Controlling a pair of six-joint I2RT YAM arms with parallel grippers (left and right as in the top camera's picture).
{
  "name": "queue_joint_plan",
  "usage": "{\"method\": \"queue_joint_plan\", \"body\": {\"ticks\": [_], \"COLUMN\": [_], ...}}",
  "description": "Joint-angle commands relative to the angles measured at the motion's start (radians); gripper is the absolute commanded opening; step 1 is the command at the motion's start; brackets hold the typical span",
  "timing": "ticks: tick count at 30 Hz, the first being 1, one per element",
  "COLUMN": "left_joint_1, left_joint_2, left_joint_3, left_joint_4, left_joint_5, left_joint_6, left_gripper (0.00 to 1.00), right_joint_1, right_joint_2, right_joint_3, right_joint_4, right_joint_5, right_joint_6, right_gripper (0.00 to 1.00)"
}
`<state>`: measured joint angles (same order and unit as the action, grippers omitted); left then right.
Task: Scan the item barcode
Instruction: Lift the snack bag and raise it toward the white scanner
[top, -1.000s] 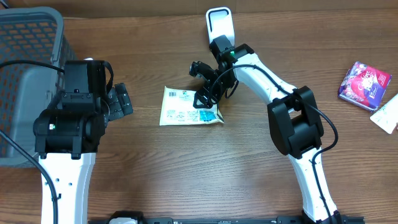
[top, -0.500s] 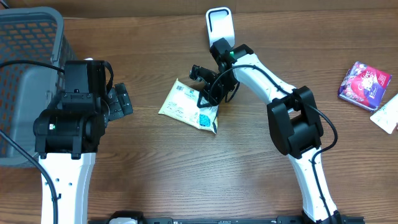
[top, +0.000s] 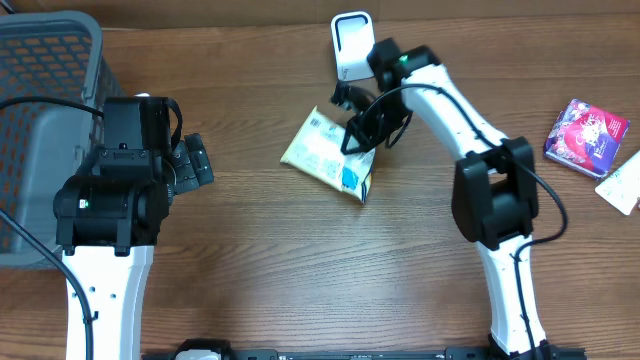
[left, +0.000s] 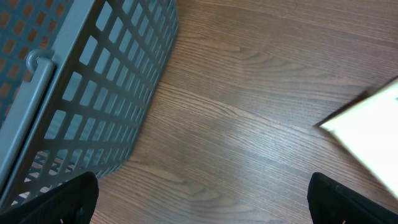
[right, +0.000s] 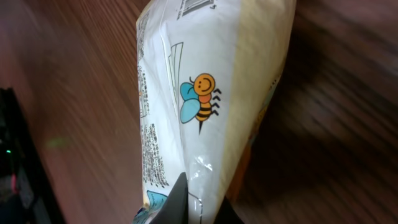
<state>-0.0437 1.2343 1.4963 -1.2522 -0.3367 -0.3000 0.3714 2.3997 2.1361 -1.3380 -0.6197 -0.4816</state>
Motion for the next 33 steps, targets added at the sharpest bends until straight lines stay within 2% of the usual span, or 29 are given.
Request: {"method": "queue_joint_plan", "body": {"ticks": [1,7,11,14,21,27,33], "left_joint_1": [0.006,0.006,0.006,0.006,0.006,0.006,0.006], "left_joint_2": [-0.01,-0.011,-0.011,-0.011,-0.011,-0.01,-0.011], "left_joint_3": [-0.002,-0.002,-0.002,-0.002,-0.002,-0.002,-0.002], "left_joint_4": [0.001,0.0,0.0,0.0,0.0,0.0,0.0], "left_joint_5": [-0.003,-0.003,-0.003,-0.003,-0.003,-0.003,-0.003], "left_joint_6": [0.008,0.008,0.008,0.008,0.008,0.008,0.008], "left_gripper": [1.0,1.0,1.0,1.0,1.0,1.0,1.0], "right_joint_1": [-0.011,-0.013,-0.013,-0.012,-0.012,-0.012,-0.012], "right_joint_2": [-0.135,-0.247,-0.337,-0.419,-0.604,-0.715,-0.751], "right_joint_3": [0.072,0.078,0.078,0.077,0.077,0.077,0.077], "right_joint_4": [-0.051,-0.155,-0.225,-0.263,-0.304,-0.348,-0.356], "right_joint_5": [-0.011,-0.01,-0.002,0.069,0.071,-0.027,-0.058], "right_joint_6": [0.059,0.057,-0.021,-0.02,-0.02,-0.021,-0.016], "right_gripper": [0.04,0.04,0.04,0.04,0.04,0.04,0.04]}}
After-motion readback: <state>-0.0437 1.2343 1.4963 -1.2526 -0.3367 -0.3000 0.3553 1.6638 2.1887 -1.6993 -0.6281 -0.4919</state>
